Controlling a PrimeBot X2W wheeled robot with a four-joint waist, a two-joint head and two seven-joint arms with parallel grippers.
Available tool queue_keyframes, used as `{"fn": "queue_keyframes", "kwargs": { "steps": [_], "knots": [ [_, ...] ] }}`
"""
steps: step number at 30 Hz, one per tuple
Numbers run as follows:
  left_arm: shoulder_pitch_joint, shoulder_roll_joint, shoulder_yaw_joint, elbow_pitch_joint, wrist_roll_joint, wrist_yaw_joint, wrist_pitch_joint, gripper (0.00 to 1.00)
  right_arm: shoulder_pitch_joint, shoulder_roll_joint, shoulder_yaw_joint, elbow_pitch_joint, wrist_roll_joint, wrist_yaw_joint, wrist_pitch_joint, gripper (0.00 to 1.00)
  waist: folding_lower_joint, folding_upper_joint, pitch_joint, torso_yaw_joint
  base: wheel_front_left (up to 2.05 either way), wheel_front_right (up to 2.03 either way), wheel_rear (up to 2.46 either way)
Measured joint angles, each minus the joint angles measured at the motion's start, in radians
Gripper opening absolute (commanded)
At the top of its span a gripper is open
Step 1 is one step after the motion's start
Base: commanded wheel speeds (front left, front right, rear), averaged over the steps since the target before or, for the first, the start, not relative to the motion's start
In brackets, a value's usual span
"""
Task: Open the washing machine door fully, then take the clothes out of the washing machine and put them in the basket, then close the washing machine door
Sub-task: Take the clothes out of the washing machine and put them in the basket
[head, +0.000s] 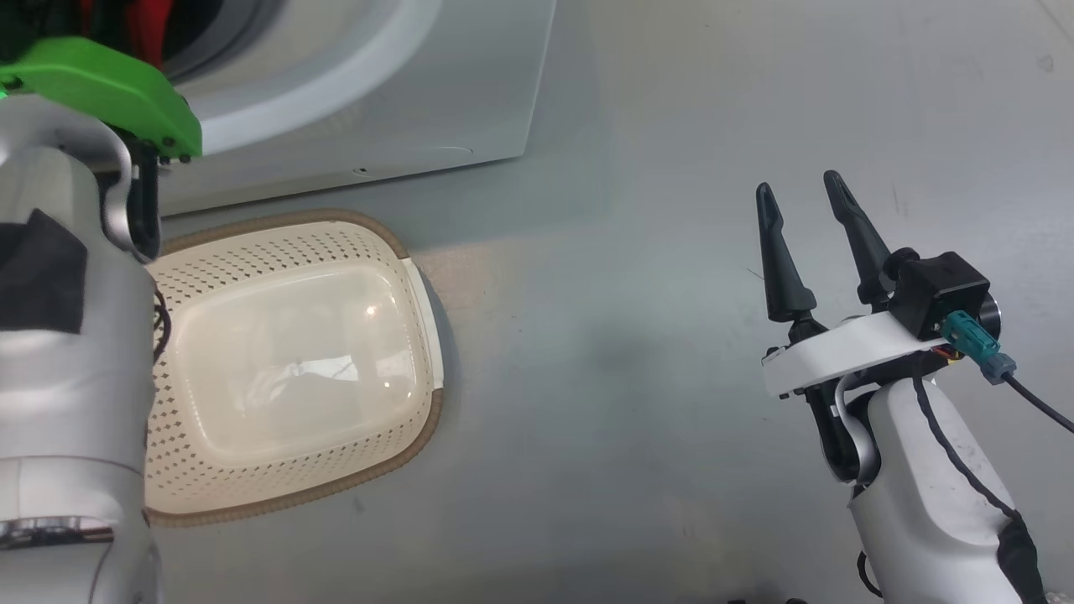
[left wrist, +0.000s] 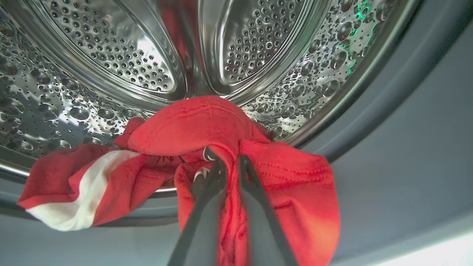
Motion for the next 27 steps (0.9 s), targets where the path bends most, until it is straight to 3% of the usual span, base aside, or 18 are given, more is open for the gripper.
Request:
{"fn": "queue_keyframes", "kwargs": {
  "steps": [12, 27],
  "knots": [
    [0.164, -0.047, -0.010, 0.024, -0.024, -0.035, -0.058, 0.00, 0.041, 0.000, -0.016, 0.035, -0.026, 0.017, 0.000, 1.00, 0.0000, 0.0000, -0.096, 0.053, 0.00, 0.00, 0.00],
    [0.430, -0.080, -0.092, 0.054, -0.031, -0.069, -0.067, 0.00, 0.102, 0.000, -0.027, 0.072, -0.031, 0.027, 0.000, 1.00, 0.0000, 0.0000, -0.221, 0.112, 0.00, 0.00, 0.00]
  ]
}}
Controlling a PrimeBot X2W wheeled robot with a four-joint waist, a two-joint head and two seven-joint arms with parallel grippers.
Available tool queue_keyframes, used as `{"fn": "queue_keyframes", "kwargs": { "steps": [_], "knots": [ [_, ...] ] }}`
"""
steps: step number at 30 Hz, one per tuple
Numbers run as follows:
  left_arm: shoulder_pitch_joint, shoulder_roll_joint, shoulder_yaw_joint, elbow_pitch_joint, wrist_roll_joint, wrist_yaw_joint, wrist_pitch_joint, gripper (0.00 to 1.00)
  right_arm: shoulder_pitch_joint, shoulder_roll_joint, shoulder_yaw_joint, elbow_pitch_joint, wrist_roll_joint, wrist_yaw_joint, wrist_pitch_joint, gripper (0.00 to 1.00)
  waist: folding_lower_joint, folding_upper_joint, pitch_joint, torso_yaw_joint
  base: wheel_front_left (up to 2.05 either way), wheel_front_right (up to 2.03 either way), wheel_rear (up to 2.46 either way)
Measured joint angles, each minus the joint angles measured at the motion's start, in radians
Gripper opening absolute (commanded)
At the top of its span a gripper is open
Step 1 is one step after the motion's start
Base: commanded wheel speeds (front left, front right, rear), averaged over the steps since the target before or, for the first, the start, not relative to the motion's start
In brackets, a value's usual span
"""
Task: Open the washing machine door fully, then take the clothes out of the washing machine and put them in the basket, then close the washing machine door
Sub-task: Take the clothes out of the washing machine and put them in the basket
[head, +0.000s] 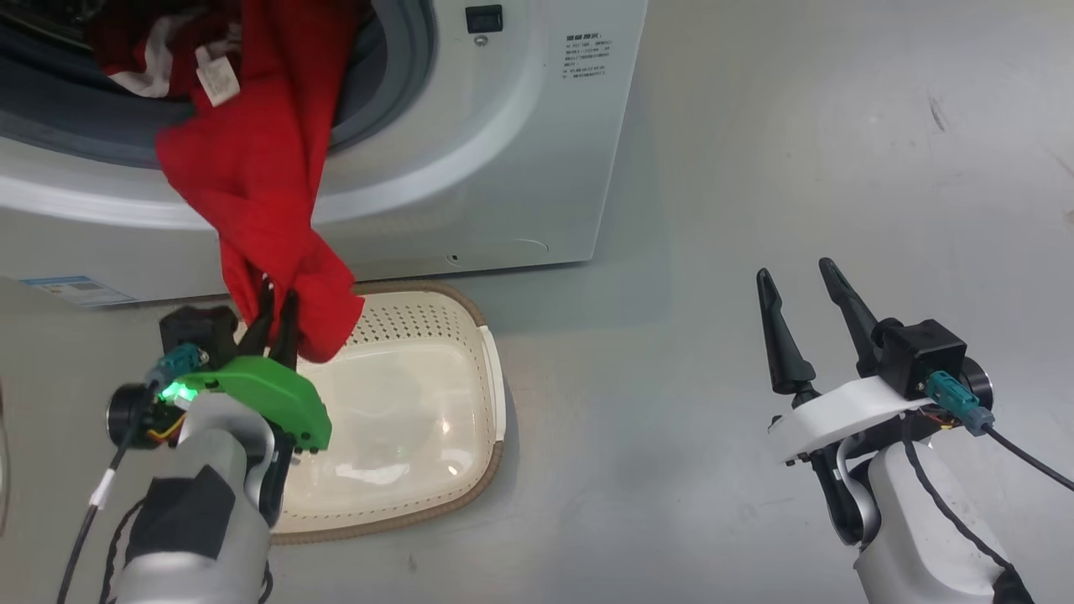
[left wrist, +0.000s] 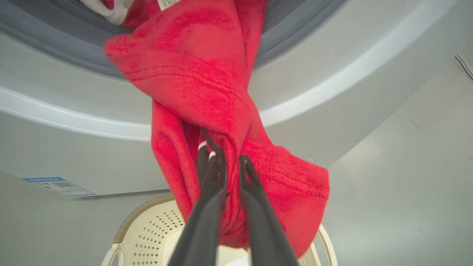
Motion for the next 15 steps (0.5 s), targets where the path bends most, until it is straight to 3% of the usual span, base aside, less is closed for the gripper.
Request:
{"fn": "queue_keyframes", "kwargs": {
  "steps": [15],
  "knots": [
    [0.142, 0.000, -0.038, 0.015, -0.035, -0.009, 0.000, 0.00, 0.016, 0.000, 0.016, 0.006, 0.000, 0.011, 0.000, 1.00, 0.0000, 0.0000, -0.024, 0.016, 0.00, 0.00, 0.00]
  ]
}}
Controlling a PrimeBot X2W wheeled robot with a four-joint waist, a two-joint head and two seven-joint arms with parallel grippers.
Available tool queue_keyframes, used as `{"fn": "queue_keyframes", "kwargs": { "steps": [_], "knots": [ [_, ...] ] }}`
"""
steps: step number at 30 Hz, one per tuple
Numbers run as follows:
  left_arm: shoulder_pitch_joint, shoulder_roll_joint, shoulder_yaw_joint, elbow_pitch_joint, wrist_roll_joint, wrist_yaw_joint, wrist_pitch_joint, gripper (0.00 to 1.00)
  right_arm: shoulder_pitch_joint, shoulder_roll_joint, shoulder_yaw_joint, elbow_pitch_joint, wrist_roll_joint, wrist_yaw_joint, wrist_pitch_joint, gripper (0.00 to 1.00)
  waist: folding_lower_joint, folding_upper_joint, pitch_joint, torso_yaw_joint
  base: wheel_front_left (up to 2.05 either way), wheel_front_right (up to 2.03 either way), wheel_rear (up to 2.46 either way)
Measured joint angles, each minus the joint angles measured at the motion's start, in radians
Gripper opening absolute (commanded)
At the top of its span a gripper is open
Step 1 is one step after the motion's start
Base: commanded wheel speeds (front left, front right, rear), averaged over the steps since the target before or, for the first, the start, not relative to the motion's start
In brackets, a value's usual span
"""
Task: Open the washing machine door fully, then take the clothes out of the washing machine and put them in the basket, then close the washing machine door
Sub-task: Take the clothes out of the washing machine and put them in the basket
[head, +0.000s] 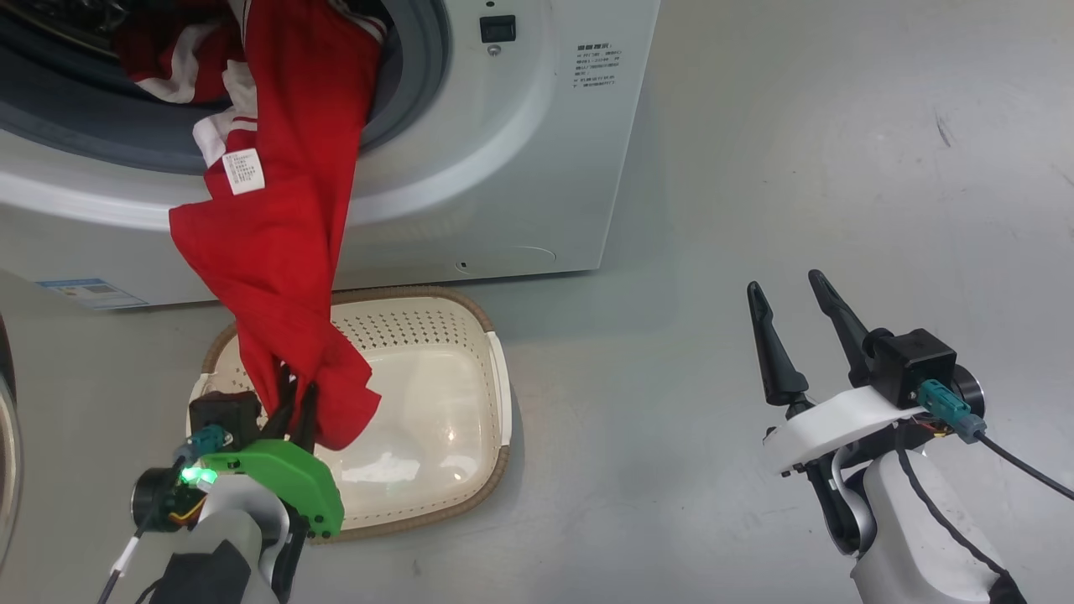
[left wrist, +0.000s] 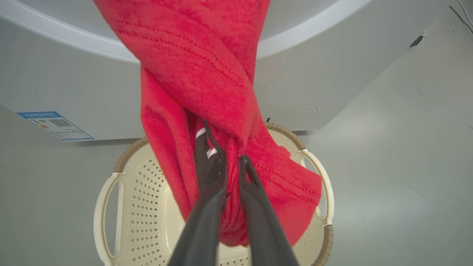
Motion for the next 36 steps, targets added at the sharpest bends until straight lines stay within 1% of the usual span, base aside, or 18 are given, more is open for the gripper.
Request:
{"fn": "queue_keyframes", "kwargs": {
  "steps": [4, 11, 15, 23, 27, 36],
  "knots": [
    [0.033, 0.000, -0.022, 0.035, -0.003, 0.000, -0.002, 0.00, -0.001, 0.000, 0.007, 0.000, 0.000, 0.001, 0.000, 1.00, 0.0000, 0.0000, 0.004, -0.005, 0.00, 0.00, 0.00],
    [0.089, 0.000, -0.074, 0.080, -0.035, -0.001, 0.034, 0.00, -0.003, 0.000, -0.006, -0.002, -0.002, 0.001, 0.000, 1.00, 0.0000, 0.0000, 0.021, -0.013, 0.00, 0.00, 0.00],
    [0.088, 0.001, -0.093, 0.080, -0.056, -0.001, 0.044, 0.00, -0.003, 0.000, -0.007, -0.003, -0.003, 0.007, 0.000, 1.00, 0.0000, 0.0000, 0.034, -0.016, 0.00, 0.00, 0.00],
    [0.081, 0.001, -0.104, 0.091, -0.057, -0.001, 0.054, 0.00, -0.015, 0.000, -0.006, -0.010, -0.005, 0.008, 0.000, 1.00, 0.0000, 0.0000, 0.064, -0.024, 0.00, 0.00, 0.00],
    [0.049, 0.001, -0.105, 0.091, -0.055, 0.001, 0.053, 0.00, -0.025, 0.000, -0.012, -0.022, -0.010, 0.009, 0.000, 1.00, 0.0000, 0.0000, 0.086, -0.030, 0.00, 0.00, 0.00],
    [-0.045, 0.001, -0.092, 0.087, -0.047, 0.045, 0.028, 0.00, -0.033, 0.000, -0.015, -0.044, -0.012, 0.010, 0.000, 1.00, 0.0000, 0.0000, 0.171, -0.044, 0.00, 0.00, 0.00]
  ]
}}
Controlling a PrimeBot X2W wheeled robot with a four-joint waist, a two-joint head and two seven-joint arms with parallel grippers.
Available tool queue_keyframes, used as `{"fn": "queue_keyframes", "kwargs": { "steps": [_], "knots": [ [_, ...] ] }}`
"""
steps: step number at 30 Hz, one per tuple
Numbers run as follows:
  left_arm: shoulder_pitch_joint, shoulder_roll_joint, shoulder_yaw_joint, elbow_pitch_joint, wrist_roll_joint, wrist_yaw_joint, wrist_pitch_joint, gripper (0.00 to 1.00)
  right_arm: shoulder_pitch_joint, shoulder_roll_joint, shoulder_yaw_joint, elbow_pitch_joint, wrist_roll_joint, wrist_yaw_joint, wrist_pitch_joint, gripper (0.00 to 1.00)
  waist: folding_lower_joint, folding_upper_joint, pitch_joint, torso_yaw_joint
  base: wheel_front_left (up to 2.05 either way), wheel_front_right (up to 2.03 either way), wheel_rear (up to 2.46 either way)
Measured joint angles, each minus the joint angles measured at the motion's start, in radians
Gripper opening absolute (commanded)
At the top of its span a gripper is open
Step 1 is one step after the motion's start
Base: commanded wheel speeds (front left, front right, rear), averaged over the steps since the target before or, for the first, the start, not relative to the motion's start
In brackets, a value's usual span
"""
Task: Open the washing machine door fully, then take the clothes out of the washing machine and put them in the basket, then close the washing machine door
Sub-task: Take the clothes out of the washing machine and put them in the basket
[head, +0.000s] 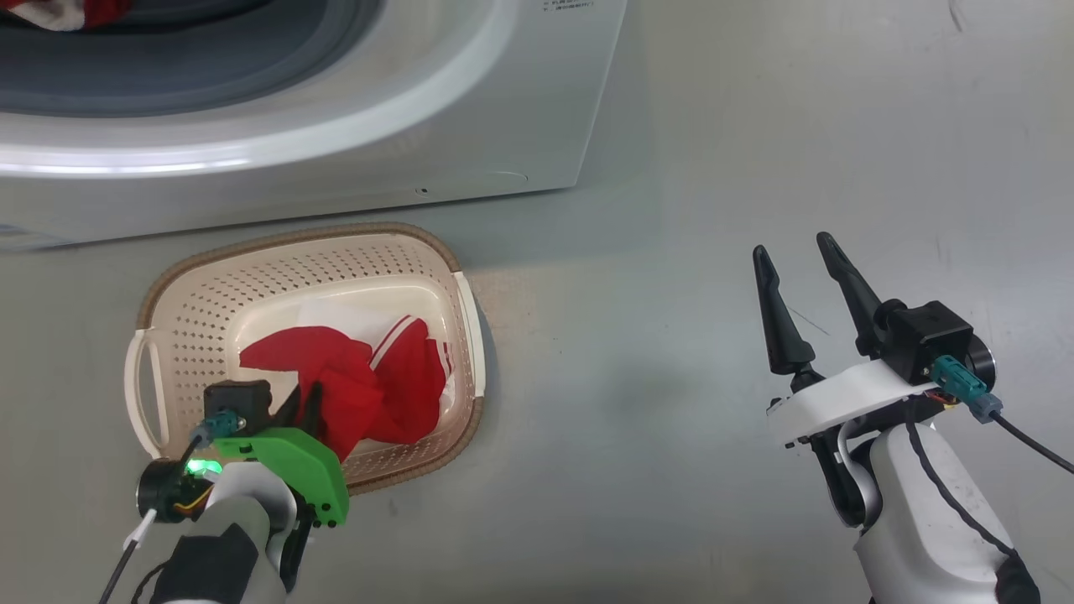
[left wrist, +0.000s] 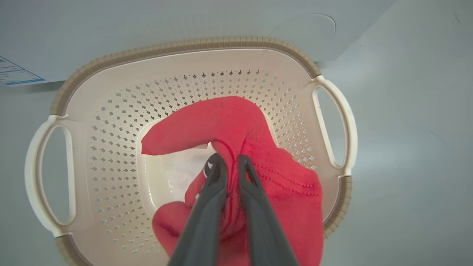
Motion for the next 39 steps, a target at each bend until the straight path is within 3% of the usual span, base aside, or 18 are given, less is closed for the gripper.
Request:
{"fn": "queue_keyframes", "kwargs": {
  "steps": [12, 13, 15, 24, 39],
  "knots": [
    [-0.080, 0.000, 0.043, -0.021, -0.009, 0.034, -0.019, 0.00, -0.063, 0.000, -0.001, -0.044, 0.001, 0.001, 0.000, 1.00, 0.0000, 0.0000, 0.128, -0.027, 0.00, 0.00, 0.00],
    [-0.083, 0.000, 0.043, -0.021, -0.009, 0.035, -0.019, 0.16, -0.066, 0.000, 0.000, -0.047, 0.001, 0.001, 0.000, 1.00, 0.0000, 0.0000, 0.137, -0.030, 0.00, 0.00, 0.00],
    [-0.089, 0.000, 0.050, -0.022, -0.008, 0.044, -0.027, 1.00, -0.076, 0.000, 0.002, -0.047, 0.002, 0.001, 0.000, 1.00, 0.0001, 0.0000, 0.156, -0.035, 0.00, 0.00, 0.00],
    [-0.106, 0.008, 0.051, -0.019, 0.001, 0.047, -0.028, 1.00, -0.083, 0.000, -0.036, -0.045, 0.002, 0.001, 0.000, 1.00, 0.0001, 0.0000, 0.188, -0.045, 0.00, 0.00, 0.00],
    [-0.045, 0.008, 0.101, -0.145, 0.012, 0.046, -0.028, 1.00, -0.083, 0.000, -0.043, -0.010, 0.003, 0.002, 0.000, 1.00, 0.0001, 0.0000, 0.085, -0.015, 0.00, 0.00, 0.00]
  ]
}}
